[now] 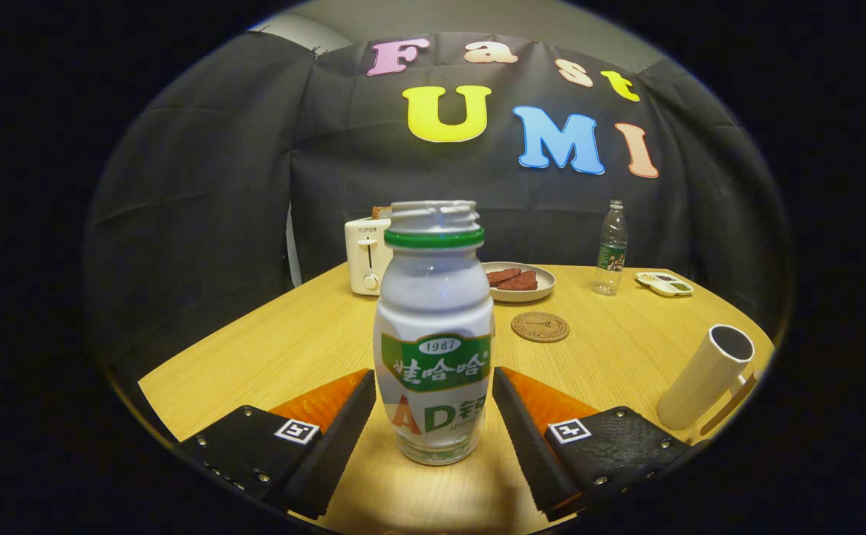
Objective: Take the bottle from table, then pour the juice into the cup, finally place the bottle on the coaster
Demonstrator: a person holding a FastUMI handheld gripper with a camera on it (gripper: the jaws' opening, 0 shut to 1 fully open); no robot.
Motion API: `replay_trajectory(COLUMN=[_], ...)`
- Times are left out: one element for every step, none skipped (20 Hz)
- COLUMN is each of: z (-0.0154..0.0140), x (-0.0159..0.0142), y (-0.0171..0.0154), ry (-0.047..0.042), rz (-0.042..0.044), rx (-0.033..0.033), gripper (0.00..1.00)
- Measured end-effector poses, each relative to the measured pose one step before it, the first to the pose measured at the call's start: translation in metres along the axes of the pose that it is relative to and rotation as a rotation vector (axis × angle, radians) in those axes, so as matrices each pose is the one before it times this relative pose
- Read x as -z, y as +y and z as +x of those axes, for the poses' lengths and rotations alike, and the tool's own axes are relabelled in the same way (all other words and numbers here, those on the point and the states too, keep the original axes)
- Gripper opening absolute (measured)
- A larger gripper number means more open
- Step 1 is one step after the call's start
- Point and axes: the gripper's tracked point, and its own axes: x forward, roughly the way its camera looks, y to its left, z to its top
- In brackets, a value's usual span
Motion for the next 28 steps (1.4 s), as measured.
replay_trajectory(z=[0.00043,0.0006,0.00005,-0.00023,0.00105,-0.00209,0.00238,0.00063,-0.00084,0.00542,-0.00259,0.00039,0.00027,0.00026,0.00114,0.00134,-0.00123,0.00097,-0.00233,0.00218,-0.00009,0.00003,0.00069,-0.00043,0.00293,-0.00045,0.00132,0.00043], x=[0.00307,0.00146,0.00202,0.00033,0.00082,-0.00163,0.00008,-0.00136,-0.00076,-0.0001,0.0011,-0.00038,0.00003,-0.00041,0.00038,-0.00021,0.00055,-0.00142,-0.00068,0.00067,-0.00019,0.00038,0.00002,-0.00006,-0.0005,-0.00101,-0.00017,-0.00052], y=[0.00059,0.00031,0.00118,-0.00025,-0.0001,-0.00023,0.00057,-0.00071,0.00016,-0.00016,-0.00087,-0.0002,0.00024,-0.00054,-0.00053,-0.0005,0.00045,0.00036,0.00154,-0.00093,0.00029,-0.0005,-0.00091,-0.00017,-0.00029,0.00035,0.00265,-0.00114], ry=[0.00891,0.00686,0.00554,0.00013,-0.0018,-0.0058,-0.00282,-0.00051,-0.00096,0.00195,0.004,0.00378,0.00433,0.00404,0.0059,0.00339,0.00018,-0.00161,-0.00431,-0.00083,-0.00321,-0.0009,-0.00362,0.00011,0.00103,0.00315,0.0083,0.00597], rz=[-0.00222,0.00086,0.00185,0.00279,0.00661,0.01235,0.01489,0.01151,0.00172,-0.00053,-0.00021,0.00076,0.00185,-0.00075,0.00072,0.00232,0.00229,0.0016,-0.00565,-0.00504,-0.00603,-0.00632,-0.0025,0.00093,-0.00134,-0.00341,-0.00461,0.00222], rx=[0.00053,0.00084,0.00034,-0.00171,0.00021,-0.00735,-0.00603,-0.00125,-0.00029,-0.00027,0.00111,0.00341,0.00254,0.00351,0.00496,0.00145,-0.00111,-0.00275,-0.00322,0.00168,0.00332,0.00388,0.00531,0.00749,0.0045,-0.00108,-0.00846,-0.00497], gripper=[0.97,0.97,0.97,0.96,0.94,0.87,0.85,0.85,0.85,0.8,0.8,0.8,0.79,0.78,0.78,0.78,0.78,0.78,0.78,0.75,0.74,0.74,0.74,0.74,0.74,0.75,0.74,0.74])
